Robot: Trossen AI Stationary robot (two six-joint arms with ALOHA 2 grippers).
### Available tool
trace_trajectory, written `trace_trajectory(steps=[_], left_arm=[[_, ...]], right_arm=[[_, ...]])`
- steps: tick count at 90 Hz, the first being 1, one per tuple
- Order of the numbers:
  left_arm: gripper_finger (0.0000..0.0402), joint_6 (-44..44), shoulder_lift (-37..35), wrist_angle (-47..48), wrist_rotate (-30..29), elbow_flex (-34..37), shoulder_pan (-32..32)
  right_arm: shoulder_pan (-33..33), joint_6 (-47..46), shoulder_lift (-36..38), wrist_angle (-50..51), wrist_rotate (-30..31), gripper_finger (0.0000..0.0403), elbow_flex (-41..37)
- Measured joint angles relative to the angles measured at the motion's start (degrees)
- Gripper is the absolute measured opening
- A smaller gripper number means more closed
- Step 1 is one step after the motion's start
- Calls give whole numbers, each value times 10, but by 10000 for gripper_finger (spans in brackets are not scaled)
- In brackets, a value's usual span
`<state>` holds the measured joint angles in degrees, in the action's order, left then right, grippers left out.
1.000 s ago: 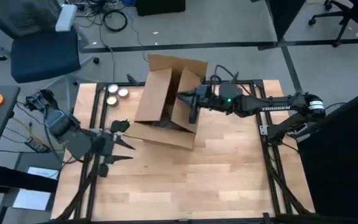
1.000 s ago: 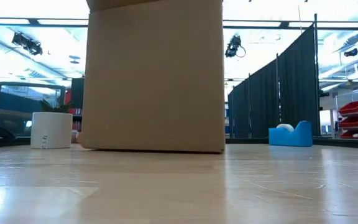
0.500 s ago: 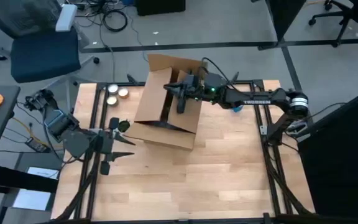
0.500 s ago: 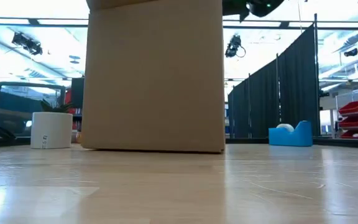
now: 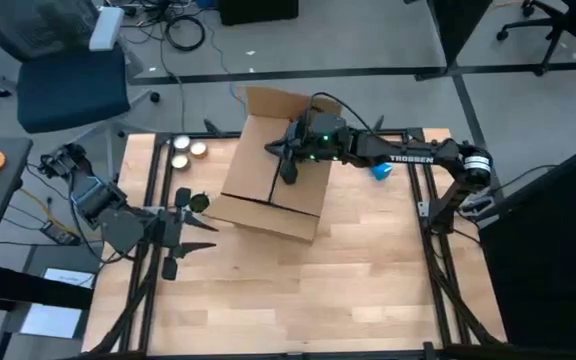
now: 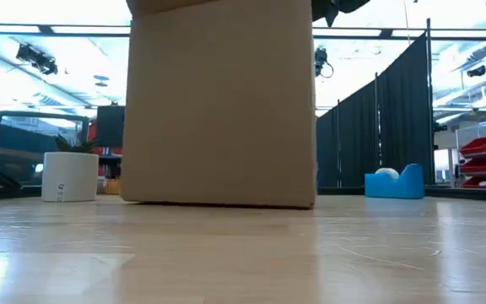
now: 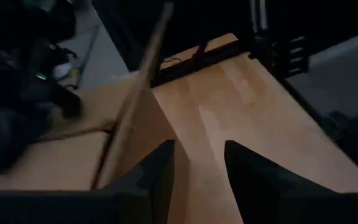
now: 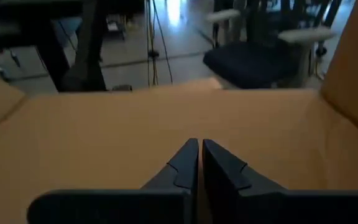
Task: Wrap mug
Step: Close the cardboard box
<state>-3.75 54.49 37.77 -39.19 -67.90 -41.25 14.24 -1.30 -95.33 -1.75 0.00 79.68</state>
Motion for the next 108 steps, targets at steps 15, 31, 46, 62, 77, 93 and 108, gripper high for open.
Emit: trace_trajectory(steps=[15, 31, 46, 62, 77, 93, 108], left_arm=[[126, -70, 10, -48, -84, 0, 13], [126, -91, 21, -81, -123, 0, 57], [126, -78, 40, -78, -137, 0, 117], [126, -50, 75, -79, -139, 0, 180], [126, -46, 120, -77, -145, 0, 240], [126, -48, 170, -69, -141, 0, 277], [126, -49, 189, -60, -141, 0, 278]], right_arm=[[-6, 0, 0, 2, 0, 0, 0], [-16, 0, 0, 13, 1, 0, 0], [-27, 9, 20, 21, 4, 0, 0], [-33, 26, 76, 30, 28, 0, -1], [-33, 14, 118, 78, 33, 0, 0], [-33, 16, 134, 117, 59, 0, 0], [-29, 43, 112, 93, 137, 0, 0]])
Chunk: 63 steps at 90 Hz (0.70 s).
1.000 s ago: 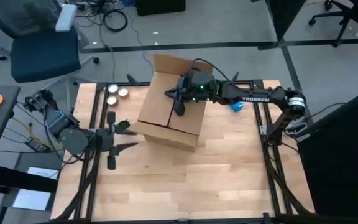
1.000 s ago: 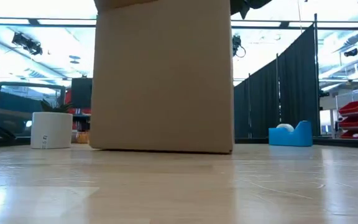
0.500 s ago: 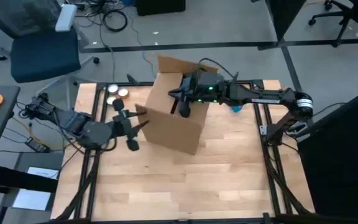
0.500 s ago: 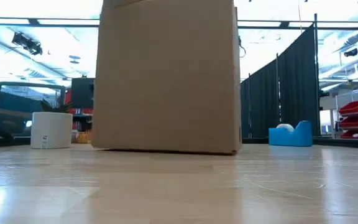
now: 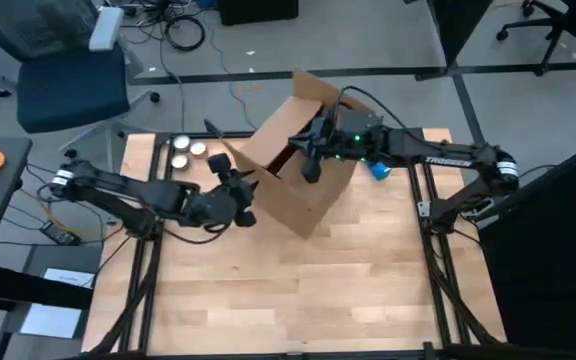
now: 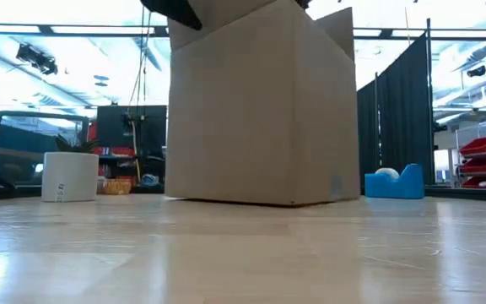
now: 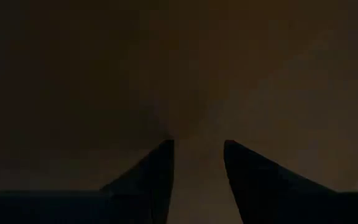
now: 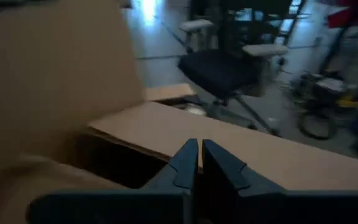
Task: Wrap mug
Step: Close the cardboard box
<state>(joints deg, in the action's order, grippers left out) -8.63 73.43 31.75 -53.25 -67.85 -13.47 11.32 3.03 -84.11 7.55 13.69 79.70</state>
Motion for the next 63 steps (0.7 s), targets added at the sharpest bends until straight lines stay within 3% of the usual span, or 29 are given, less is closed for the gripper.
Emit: trace_trajectory(steps=[18, 45, 63], left_arm=[[126, -15, -11, -10, 0, 0, 0], [126, -49, -76, -67, 1, -28, 8], [126, -62, -81, -126, 74, -28, 74]], right_arm=[[19, 14, -54, -43, 57, 0, -1], [13, -5, -122, 7, 67, 0, 0], [-27, 24, -116, 14, 78, 0, -1]])
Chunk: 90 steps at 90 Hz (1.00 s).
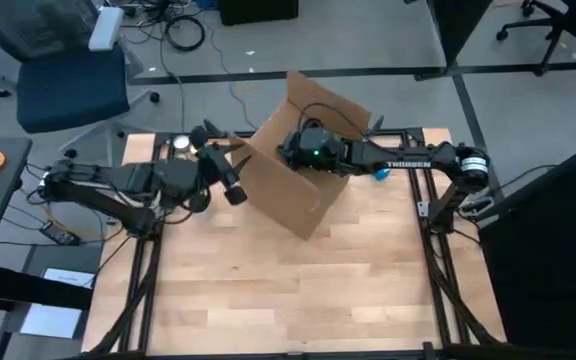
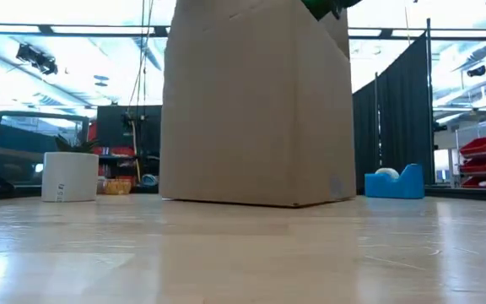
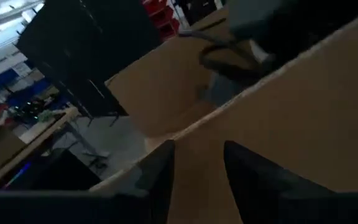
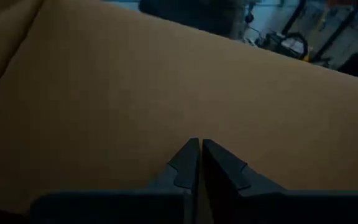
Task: Wrap mug
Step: Close the cardboard box
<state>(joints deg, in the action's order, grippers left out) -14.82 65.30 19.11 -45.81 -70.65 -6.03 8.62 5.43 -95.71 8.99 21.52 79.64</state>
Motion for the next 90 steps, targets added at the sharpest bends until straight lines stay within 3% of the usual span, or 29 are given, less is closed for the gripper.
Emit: trace_trajectory(steps=[19, 49, 64, 90], left_arm=[[126, 5, 36, -3, 53, -1, 58], [126, 10, 81, 14, 68, 1, 63], [126, 20, 102, 4, 91, 0, 66], [126, 30, 139, 10, 108, 0, 68]], right_arm=[[-35, 52, 28, 22, 30, 0, -1], [-78, 184, 96, 34, 281, 0, -1], [-101, 219, 145, 9, 339, 0, -1], [-131, 257, 235, -35, 511, 0, 0]])
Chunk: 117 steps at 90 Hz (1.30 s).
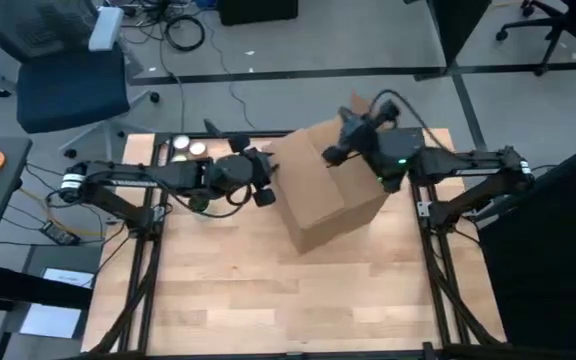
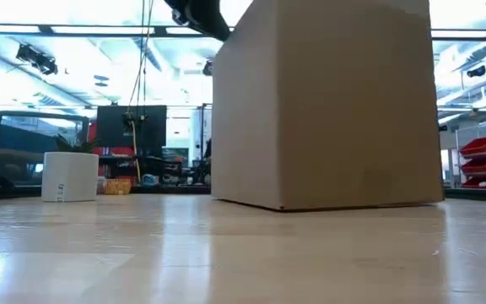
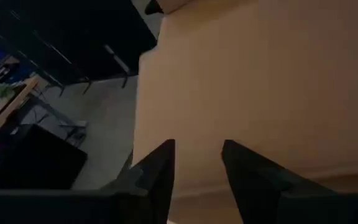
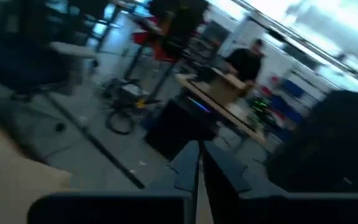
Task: Wrap mug
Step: Close the cardboard box
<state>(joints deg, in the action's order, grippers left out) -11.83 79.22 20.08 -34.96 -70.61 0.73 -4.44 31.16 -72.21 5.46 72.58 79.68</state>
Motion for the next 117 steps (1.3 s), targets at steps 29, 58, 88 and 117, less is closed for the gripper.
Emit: trace_trajectory(steps=[29, 58, 88, 117], left_arm=[[126, 2, 8, -3, 0, -1, 0], [126, 2, 9, -6, 1, 0, 0], [126, 14, 9, -22, 19, 1, -1], [126, 31, 9, -24, 40, 1, -1]], right_arm=[[1, -65, 76, -1, 175, 0, 0], [22, -72, 75, 11, 173, 0, 0], [191, -127, 61, -1, -40, 0, -1], [414, -168, 62, 139, -83, 0, -1]])
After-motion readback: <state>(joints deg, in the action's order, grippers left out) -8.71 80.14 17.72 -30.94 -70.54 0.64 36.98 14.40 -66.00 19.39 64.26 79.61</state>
